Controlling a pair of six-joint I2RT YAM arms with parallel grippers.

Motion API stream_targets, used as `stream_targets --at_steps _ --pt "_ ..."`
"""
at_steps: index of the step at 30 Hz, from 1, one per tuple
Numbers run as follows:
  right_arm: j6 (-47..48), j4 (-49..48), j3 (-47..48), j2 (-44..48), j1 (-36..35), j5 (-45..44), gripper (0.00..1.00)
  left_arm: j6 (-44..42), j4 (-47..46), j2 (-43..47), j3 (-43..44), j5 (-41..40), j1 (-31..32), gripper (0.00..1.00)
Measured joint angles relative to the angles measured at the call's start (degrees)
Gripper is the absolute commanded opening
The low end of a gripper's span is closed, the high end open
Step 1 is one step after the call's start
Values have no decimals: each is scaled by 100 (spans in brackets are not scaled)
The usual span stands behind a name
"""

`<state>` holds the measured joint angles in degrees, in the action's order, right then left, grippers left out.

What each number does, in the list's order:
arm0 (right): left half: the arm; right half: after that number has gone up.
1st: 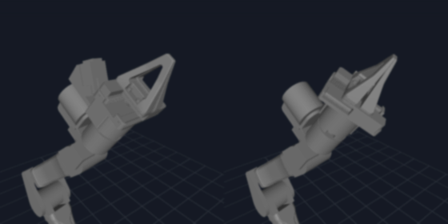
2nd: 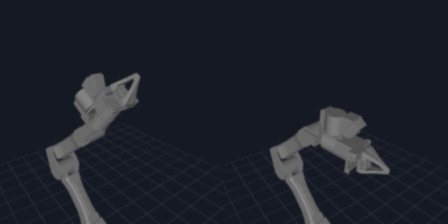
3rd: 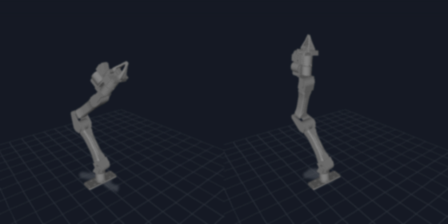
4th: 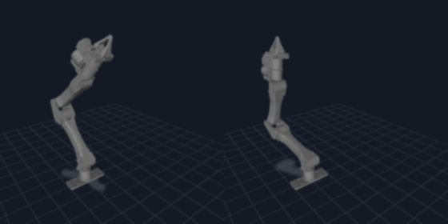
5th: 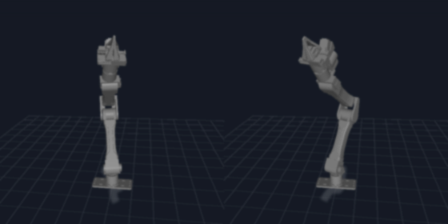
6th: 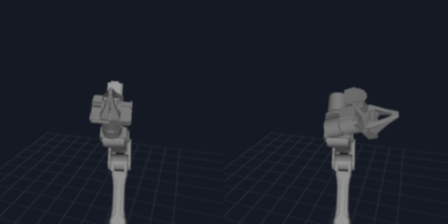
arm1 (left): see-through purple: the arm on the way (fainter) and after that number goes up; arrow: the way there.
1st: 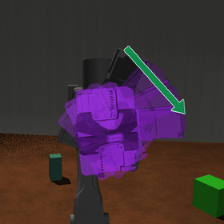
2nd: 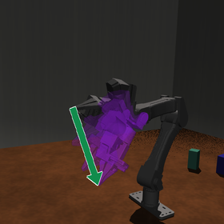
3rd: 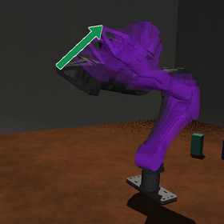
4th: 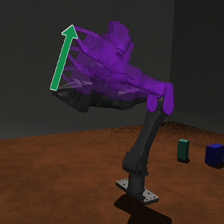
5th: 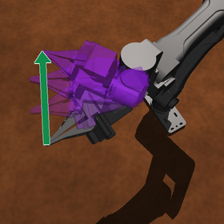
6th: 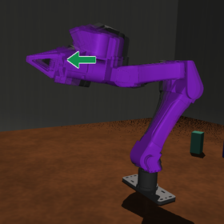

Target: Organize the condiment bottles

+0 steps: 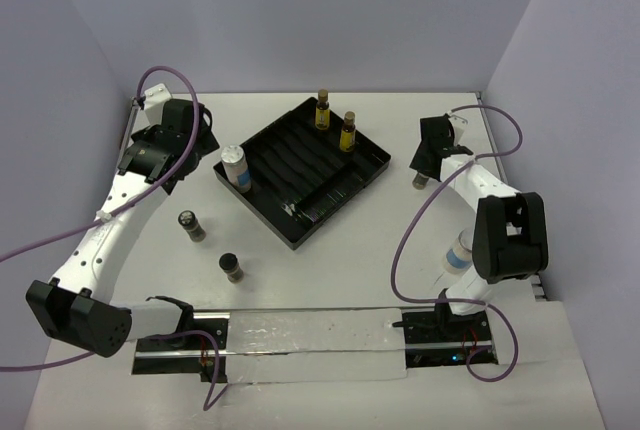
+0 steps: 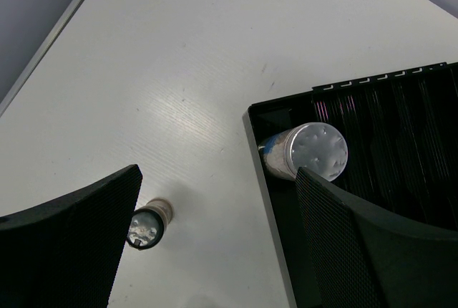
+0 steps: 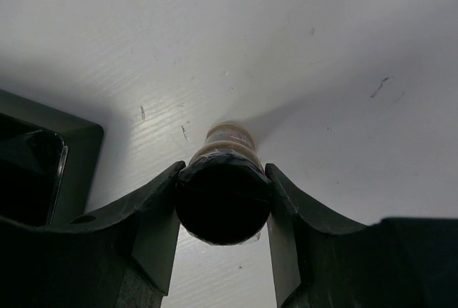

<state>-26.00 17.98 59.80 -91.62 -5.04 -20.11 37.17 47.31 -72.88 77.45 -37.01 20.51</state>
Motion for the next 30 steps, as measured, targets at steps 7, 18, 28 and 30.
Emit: stream_targets --at_steps 7,18,28,30 --pt "8 252 10 709 -55 48 9 11 3 0 0 -3 0 97" --pt "172 542 451 1723 -254 142 9 49 2 -2 4 2 0 97" --pt "320 700 577 1694 -966 229 9 125 2 -2 4 3 0 97" --pt "356 701 729 1600 -1406 248 9 131 2 -2 4 4 0 97"
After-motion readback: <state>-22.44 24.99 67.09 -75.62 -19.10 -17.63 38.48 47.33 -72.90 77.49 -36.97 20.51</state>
